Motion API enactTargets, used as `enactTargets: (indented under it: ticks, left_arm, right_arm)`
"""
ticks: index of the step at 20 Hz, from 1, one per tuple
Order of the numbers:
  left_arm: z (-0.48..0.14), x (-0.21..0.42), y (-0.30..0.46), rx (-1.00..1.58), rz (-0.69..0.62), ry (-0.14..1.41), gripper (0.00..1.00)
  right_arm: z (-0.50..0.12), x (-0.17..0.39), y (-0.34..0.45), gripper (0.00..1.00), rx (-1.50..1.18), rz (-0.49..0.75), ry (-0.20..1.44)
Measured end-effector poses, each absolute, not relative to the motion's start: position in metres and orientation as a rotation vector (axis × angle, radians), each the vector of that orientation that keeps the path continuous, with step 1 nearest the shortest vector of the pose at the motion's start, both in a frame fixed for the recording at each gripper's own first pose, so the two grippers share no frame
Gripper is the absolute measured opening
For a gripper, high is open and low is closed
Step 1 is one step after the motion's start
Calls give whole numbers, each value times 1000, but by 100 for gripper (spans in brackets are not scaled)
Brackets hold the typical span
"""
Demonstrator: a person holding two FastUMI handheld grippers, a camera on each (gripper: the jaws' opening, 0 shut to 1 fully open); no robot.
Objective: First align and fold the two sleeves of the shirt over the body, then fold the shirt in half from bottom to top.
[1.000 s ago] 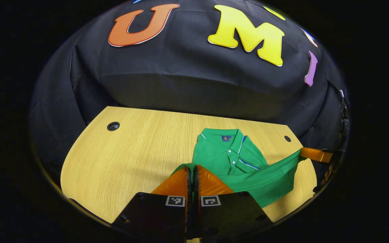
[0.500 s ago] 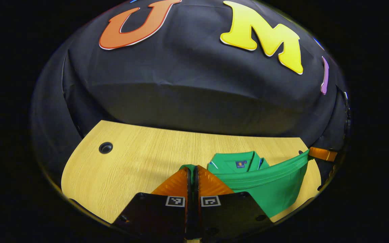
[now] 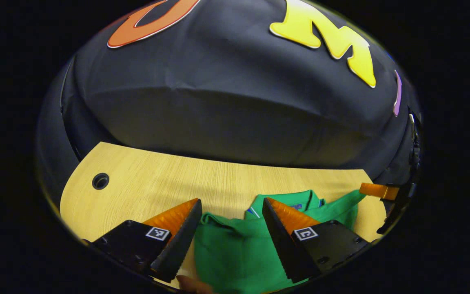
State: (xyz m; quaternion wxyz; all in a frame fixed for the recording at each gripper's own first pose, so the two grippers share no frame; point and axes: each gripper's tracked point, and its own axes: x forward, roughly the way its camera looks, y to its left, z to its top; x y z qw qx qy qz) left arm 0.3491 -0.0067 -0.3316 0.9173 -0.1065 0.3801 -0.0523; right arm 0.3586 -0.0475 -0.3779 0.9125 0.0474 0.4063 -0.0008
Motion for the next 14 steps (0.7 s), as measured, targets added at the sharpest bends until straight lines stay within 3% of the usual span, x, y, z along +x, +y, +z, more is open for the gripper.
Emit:
enactTargets:
  ticks: [1, 7, 14]
  left_arm:
    - [-338, 343, -10, -229, -118, 805, 98]
    - [-333, 341, -12, -195, -129, 812, 99]
    - [-272, 305, 1, -160, -102, 721, 99]
  right_arm:
    - [-385, 352, -41, 90, 108, 8, 846]
    - [-378, 347, -29, 92, 98, 28, 835]
    - [-319, 310, -10, 89, 79, 66, 765]
